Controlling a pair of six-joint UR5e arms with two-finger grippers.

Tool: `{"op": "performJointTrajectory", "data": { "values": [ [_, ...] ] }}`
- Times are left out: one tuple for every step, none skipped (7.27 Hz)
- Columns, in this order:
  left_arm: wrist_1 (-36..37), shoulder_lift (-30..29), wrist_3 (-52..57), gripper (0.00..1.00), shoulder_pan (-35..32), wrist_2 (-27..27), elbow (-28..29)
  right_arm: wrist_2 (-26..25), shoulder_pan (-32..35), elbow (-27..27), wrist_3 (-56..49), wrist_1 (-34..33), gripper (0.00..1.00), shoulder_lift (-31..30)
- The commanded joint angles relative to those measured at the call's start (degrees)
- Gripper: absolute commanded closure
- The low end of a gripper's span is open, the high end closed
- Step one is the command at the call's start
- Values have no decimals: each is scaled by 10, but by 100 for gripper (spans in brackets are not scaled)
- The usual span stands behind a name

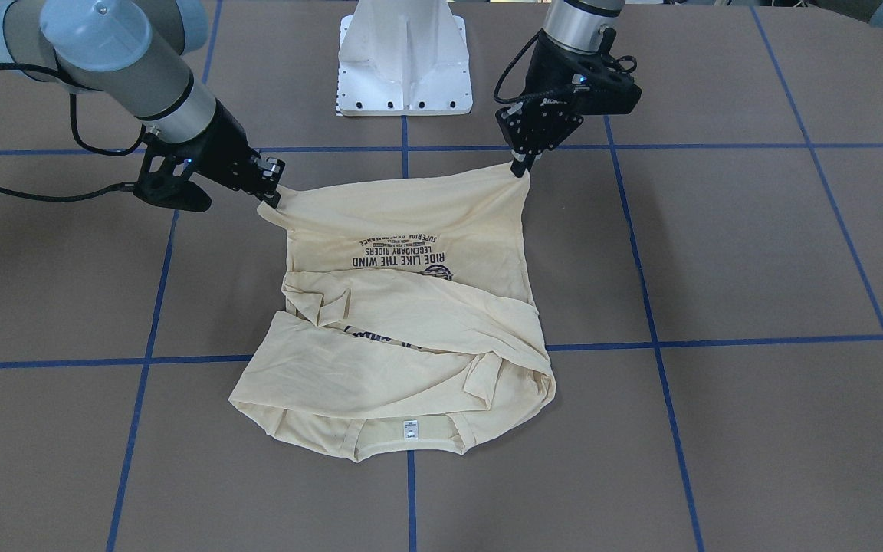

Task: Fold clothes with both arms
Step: 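Lift the hem with both grippers and carry it toward the collar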

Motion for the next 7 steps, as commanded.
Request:
{"op": "performJointTrajectory", "data": {
  "values": [
    [-27, -26, 36, 100, -69, -35, 64, 0, 62, -18, -4, 2, 100, 23],
    [-68, -43, 37, 100, -83, -36, 116, 0, 81, -29, -6, 4, 100, 27],
    [-90, -57, 37, 100, -101, -37, 158, -2, 87, -77, -6, 29, 100, 53],
    [-113, -62, 42, 100, -113, -37, 188, -21, 87, -133, -6, 79, 100, 75],
    [-169, -62, 43, 100, -118, -37, 225, -31, 86, -173, -6, 120, 100, 81],
    [-205, -66, 38, 100, -119, -37, 249, -32, 86, -214, -5, 143, 100, 100],
    [-223, -82, 35, 100, -119, -37, 278, -32, 85, -245, -5, 159, 100, 112]
  ]
}}
